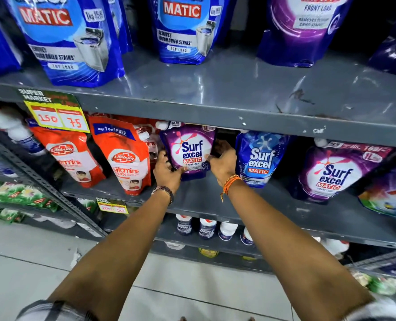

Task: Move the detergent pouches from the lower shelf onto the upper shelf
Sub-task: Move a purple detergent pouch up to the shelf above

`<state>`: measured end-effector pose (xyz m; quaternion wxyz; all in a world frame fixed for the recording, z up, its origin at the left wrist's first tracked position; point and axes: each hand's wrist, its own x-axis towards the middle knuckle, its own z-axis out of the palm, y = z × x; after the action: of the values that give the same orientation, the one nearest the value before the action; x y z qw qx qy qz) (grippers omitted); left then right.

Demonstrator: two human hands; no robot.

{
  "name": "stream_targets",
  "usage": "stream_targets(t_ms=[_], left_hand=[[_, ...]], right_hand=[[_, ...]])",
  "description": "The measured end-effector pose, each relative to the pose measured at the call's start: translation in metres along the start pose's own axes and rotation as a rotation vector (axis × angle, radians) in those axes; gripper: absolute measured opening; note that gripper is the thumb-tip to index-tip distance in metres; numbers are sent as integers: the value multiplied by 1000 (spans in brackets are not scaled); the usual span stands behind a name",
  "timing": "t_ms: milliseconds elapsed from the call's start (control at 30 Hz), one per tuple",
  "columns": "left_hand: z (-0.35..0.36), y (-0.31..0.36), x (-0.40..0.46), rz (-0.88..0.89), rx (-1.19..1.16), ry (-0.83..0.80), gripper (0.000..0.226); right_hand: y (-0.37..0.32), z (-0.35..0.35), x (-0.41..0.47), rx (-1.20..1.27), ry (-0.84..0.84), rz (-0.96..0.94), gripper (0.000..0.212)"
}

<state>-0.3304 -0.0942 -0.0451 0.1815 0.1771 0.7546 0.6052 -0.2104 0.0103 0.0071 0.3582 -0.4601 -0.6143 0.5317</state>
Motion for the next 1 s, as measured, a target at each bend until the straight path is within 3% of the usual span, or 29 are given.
stream_targets(t_ms=[200, 367, 467, 533, 600, 667, 767, 867, 1000], left_hand=[[-6, 3, -45, -44, -126, 58, 82], [-8, -3, -96, -78, -198, 157, 63], [19, 1, -123, -77, -201, 74, 56], [52, 8, -138, -50, -90, -80, 57], [92, 20, -148, -39, -121, -271, 60], [134, 29, -153, 33, -32, -443, 69], [194, 42, -161, 113, 125, -675, 89], [240, 50, -158, 227, 264, -739, 112], [274, 47, -152, 313, 317, -716, 111]], right_hand=[[13, -29, -46, 228, -89, 69, 53], [71, -109, -69, 668, 20, 231, 29], [94, -183, -64, 671, 186, 223, 33], [99, -238, -53, 560, 299, 153, 44], [99, -284, -37, 468, 320, 110, 46], [94, -314, -22, 471, 277, 73, 47], [86, -341, -1, 282, 79, 39, 82], [83, -360, 22, 272, -160, 47, 91], [80, -376, 37, 176, -311, 43, 87]])
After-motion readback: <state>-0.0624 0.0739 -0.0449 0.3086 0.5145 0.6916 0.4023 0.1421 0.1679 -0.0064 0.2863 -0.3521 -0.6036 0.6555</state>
